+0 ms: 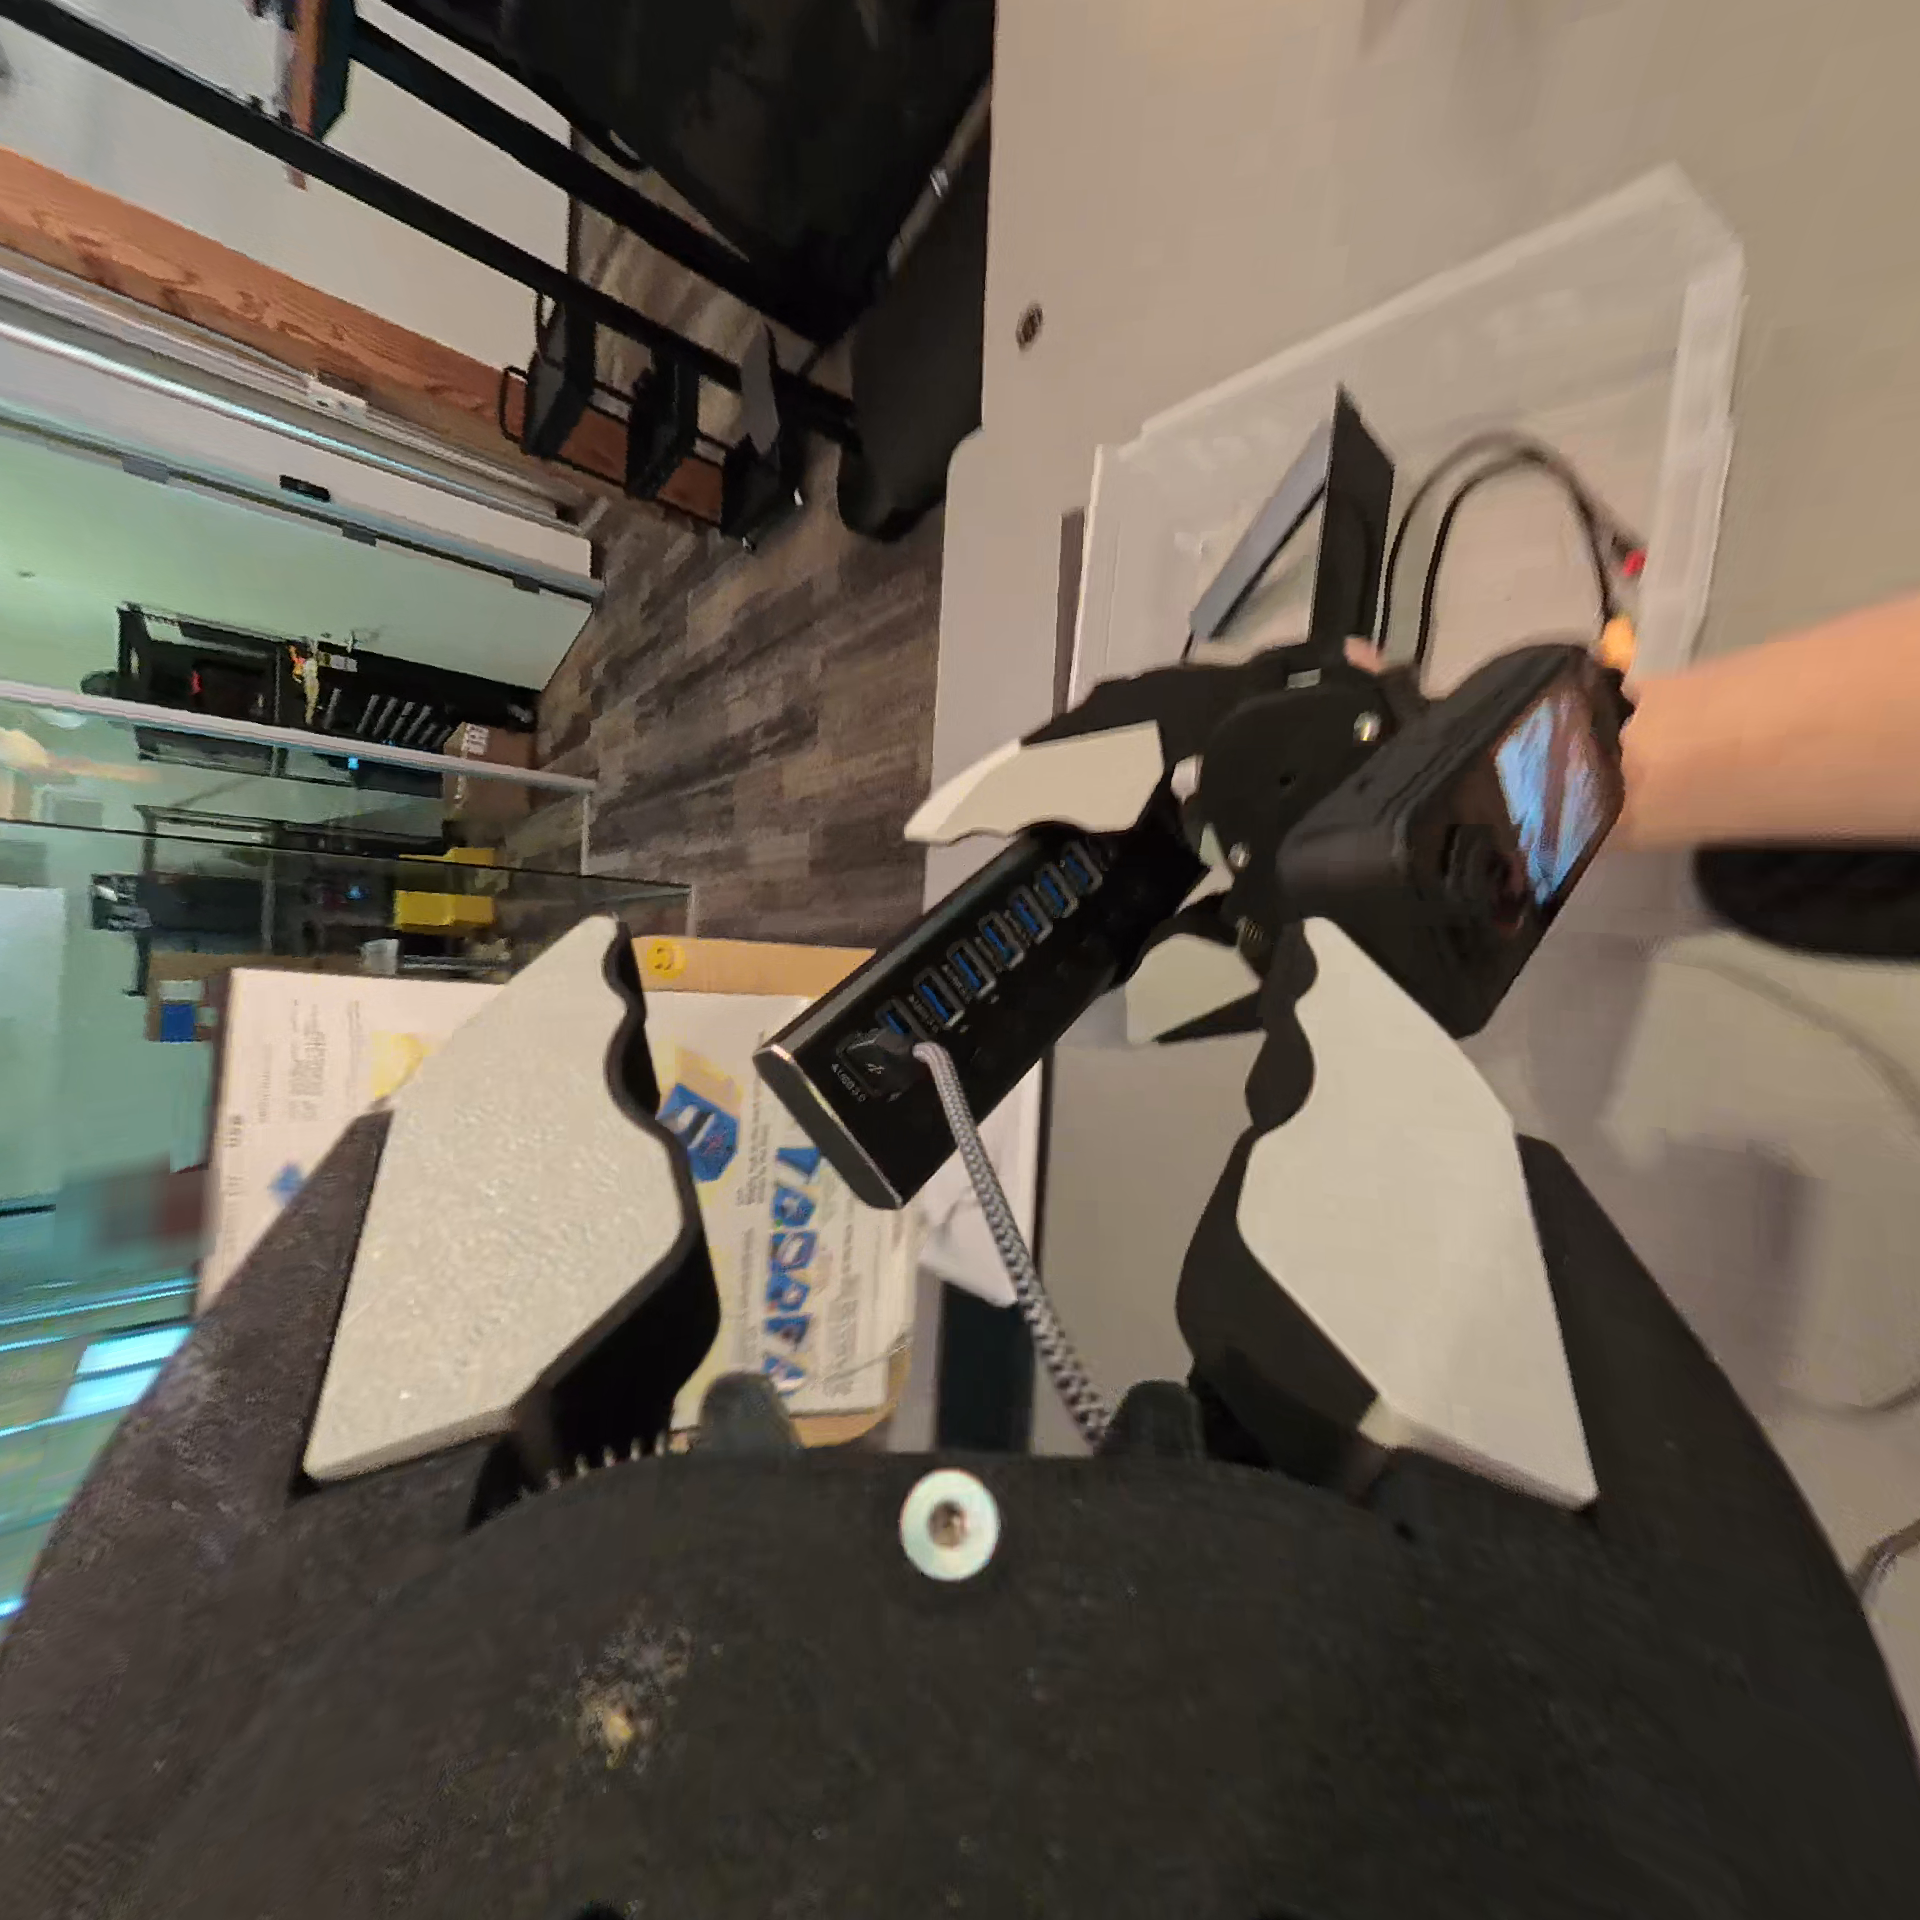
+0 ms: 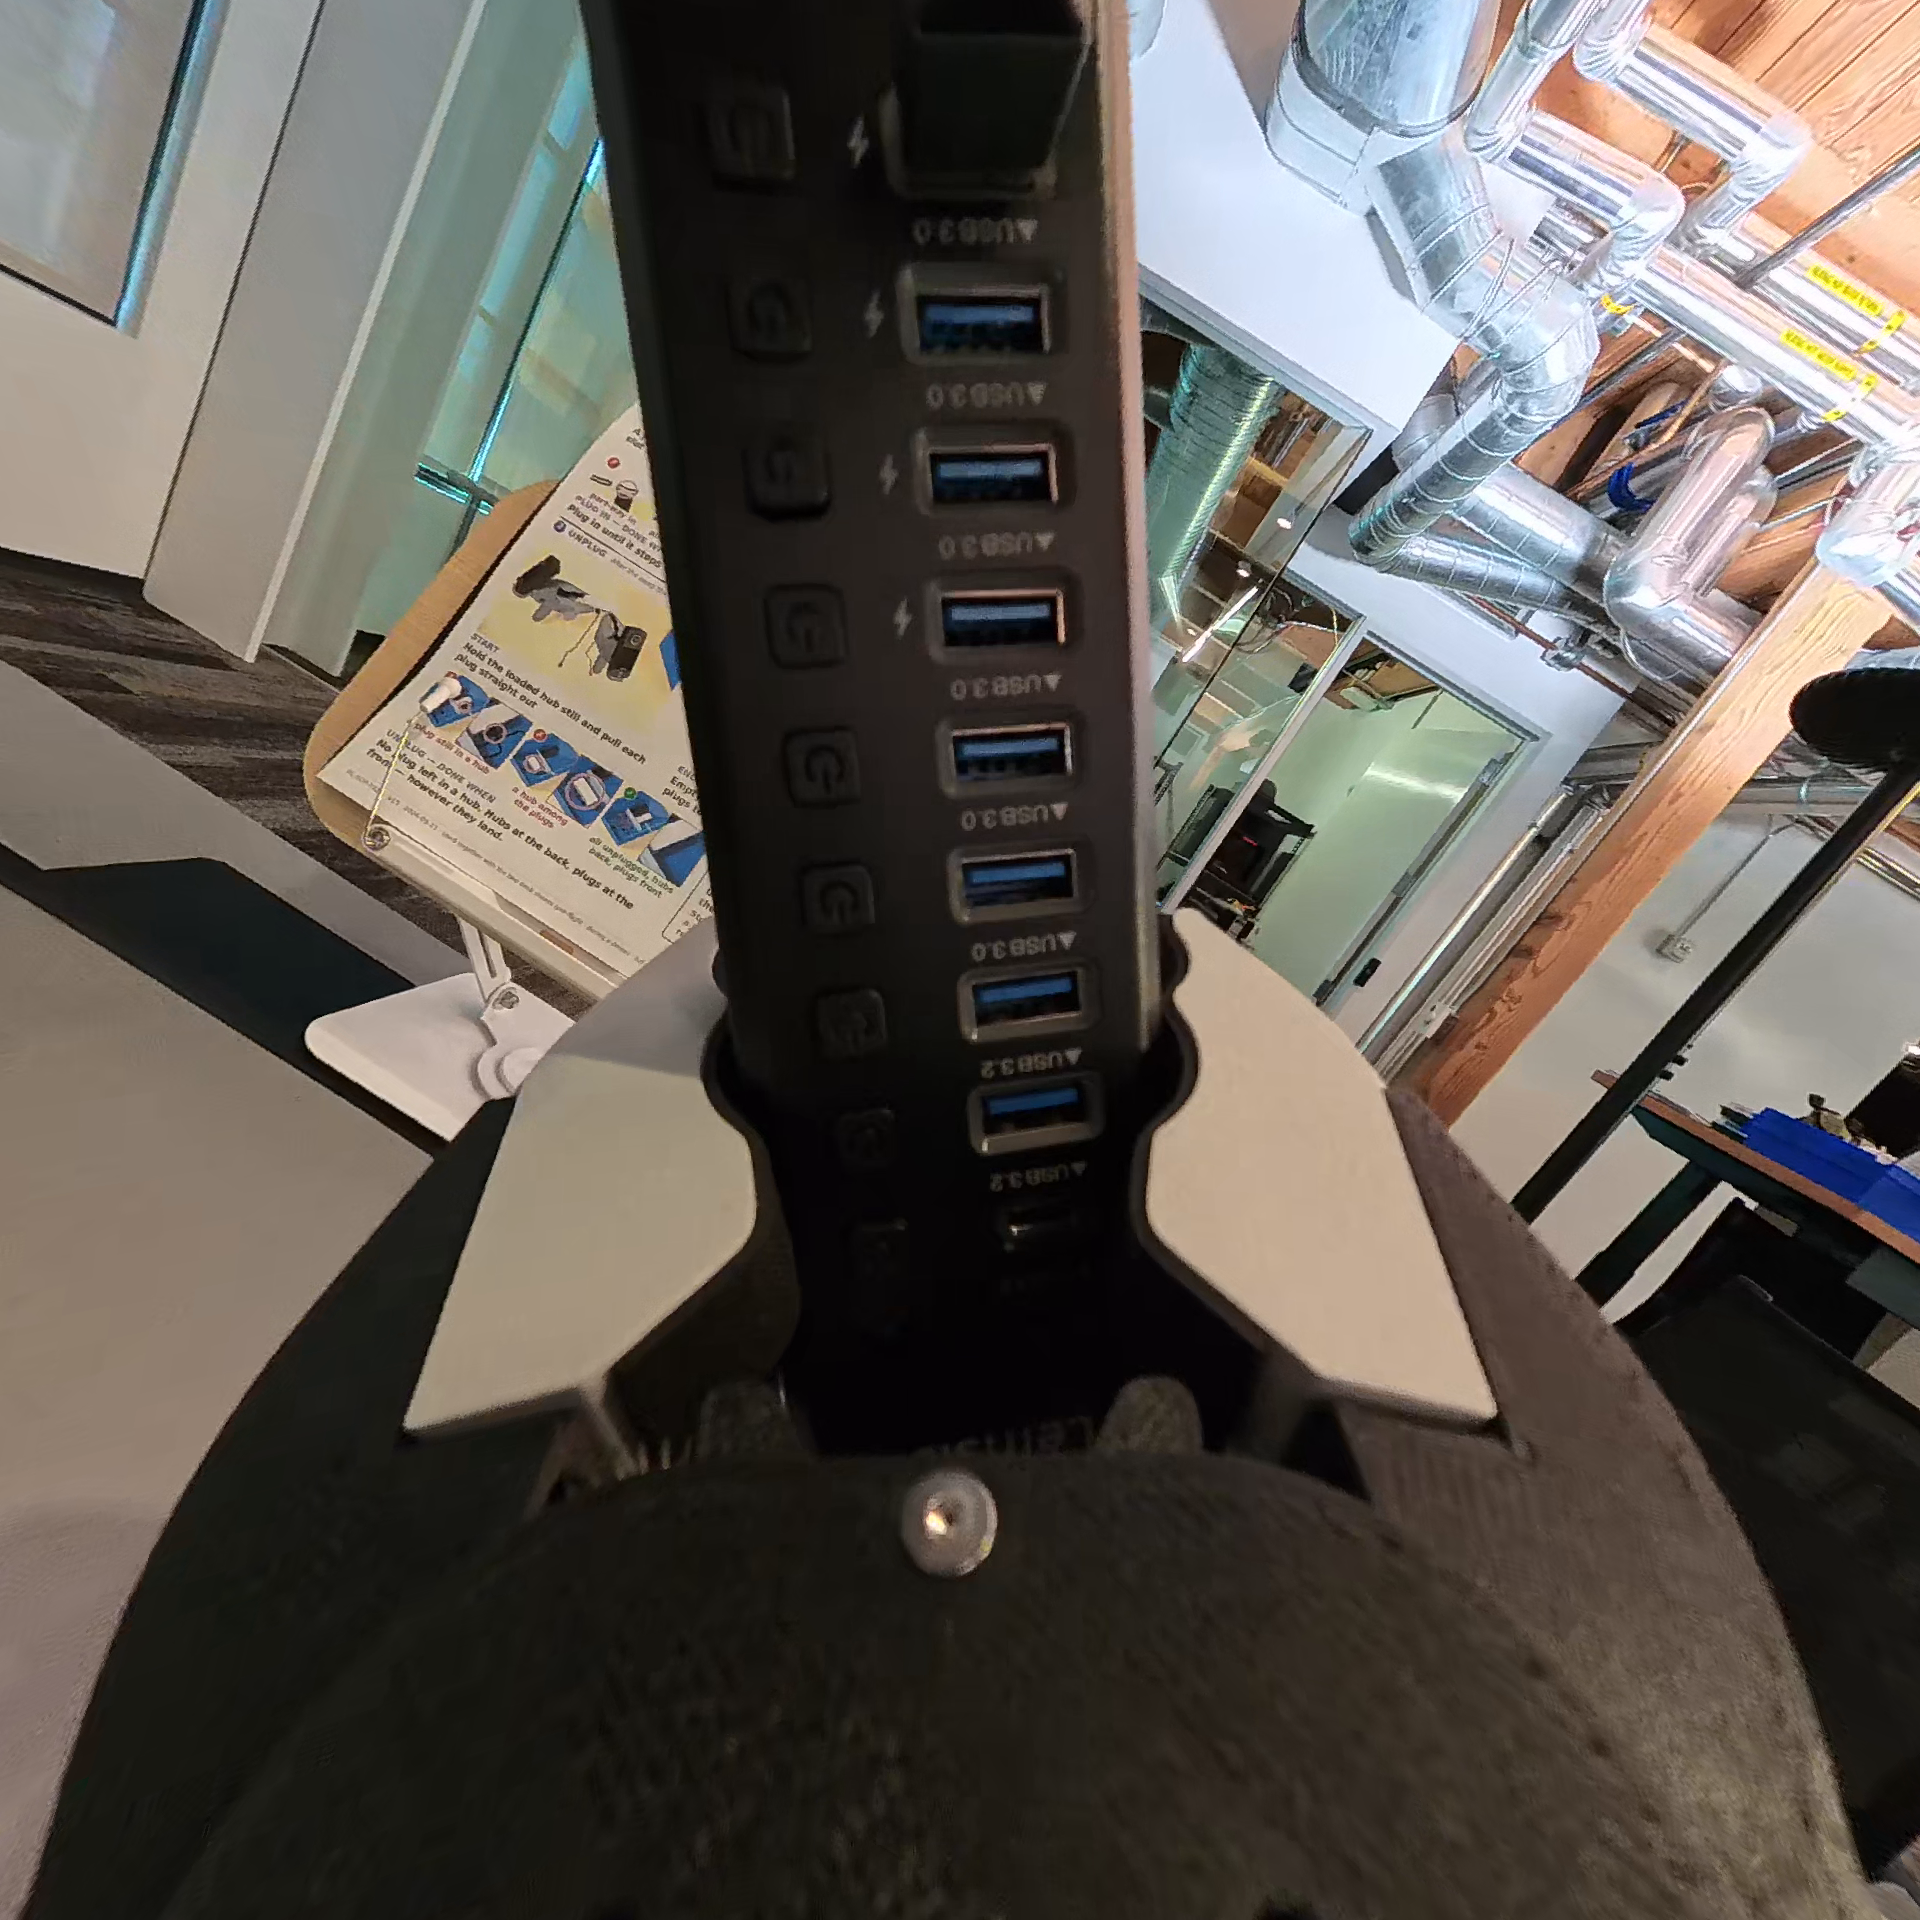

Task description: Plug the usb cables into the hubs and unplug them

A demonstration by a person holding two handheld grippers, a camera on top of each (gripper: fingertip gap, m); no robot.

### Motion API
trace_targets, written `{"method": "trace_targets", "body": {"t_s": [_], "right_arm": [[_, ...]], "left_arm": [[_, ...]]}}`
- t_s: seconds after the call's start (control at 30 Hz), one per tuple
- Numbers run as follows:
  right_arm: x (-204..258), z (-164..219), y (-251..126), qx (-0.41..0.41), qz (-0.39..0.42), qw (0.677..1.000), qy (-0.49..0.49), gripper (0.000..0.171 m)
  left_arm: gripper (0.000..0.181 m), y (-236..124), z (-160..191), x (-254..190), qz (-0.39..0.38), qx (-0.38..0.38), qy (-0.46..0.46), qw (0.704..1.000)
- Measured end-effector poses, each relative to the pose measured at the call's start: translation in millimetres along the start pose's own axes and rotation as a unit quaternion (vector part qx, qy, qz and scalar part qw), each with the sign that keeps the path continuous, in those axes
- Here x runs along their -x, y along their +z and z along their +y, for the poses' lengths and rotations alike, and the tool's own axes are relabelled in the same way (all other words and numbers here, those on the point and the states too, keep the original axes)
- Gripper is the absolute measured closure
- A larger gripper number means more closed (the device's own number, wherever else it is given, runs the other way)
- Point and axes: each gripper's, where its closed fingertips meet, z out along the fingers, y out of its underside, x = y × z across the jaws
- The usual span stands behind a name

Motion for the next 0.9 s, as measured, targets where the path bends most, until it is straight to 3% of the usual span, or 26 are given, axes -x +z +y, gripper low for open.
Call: {"method": "trace_targets", "body": {"t_s": [0.13,0.23,0.33,0.4,0.53,0.6,0.7,0.77,0.9], "right_arm": [[1,2,1,0.004,-0.002,1.000,0.006,0.096],[1,2,1,0.001,-0.009,1.000,0.018,0.098],[-3,2,0,0.000,-0.002,1.000,0.010,0.097],[-5,0,-1,-0.004,-0.003,1.000,0.019,0.097],[-7,-7,-5,-0.018,-0.002,0.999,0.047,0.097],[-5,-13,-7,-0.027,-0.001,0.998,0.055,0.099],[2,-23,-9,-0.037,0.000,0.998,0.049,0.095],[9,-29,-10,-0.047,0.001,0.998,0.045,0.097],[30,-35,-9,-0.061,-0.005,0.996,0.061,0.097]], "left_arm": [[0.069,-13,-23,-6,0.057,-0.092,-0.117,0.987],[0.069,-20,-18,16,-0.006,-0.116,-0.129,0.985],[0.073,-41,-13,30,-0.030,-0.188,-0.189,0.963],[0.078,-63,0,46,-0.086,-0.253,-0.222,0.938],[0.103,-97,45,57,-0.136,-0.411,-0.330,0.839],[0.104,-86,70,50,-0.104,-0.427,-0.383,0.813],[0.093,-41,91,25,-0.041,-0.399,-0.416,0.816],[0.092,-15,96,10,-0.015,-0.393,-0.415,0.821],[0.095,9,94,-9,0.004,-0.444,-0.406,0.799]]}}
